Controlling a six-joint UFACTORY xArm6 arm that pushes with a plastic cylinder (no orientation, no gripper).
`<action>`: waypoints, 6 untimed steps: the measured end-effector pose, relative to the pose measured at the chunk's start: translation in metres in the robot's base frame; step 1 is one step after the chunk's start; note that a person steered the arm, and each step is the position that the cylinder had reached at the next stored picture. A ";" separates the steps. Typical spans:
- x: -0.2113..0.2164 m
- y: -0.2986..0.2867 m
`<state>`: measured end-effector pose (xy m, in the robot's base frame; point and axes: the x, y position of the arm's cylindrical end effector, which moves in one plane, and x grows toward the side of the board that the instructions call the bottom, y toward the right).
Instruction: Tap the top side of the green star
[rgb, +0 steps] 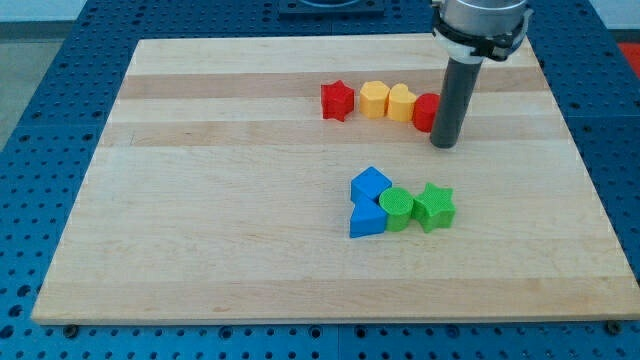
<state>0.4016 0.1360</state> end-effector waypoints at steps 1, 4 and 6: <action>-0.005 0.000; -0.026 0.000; 0.011 0.000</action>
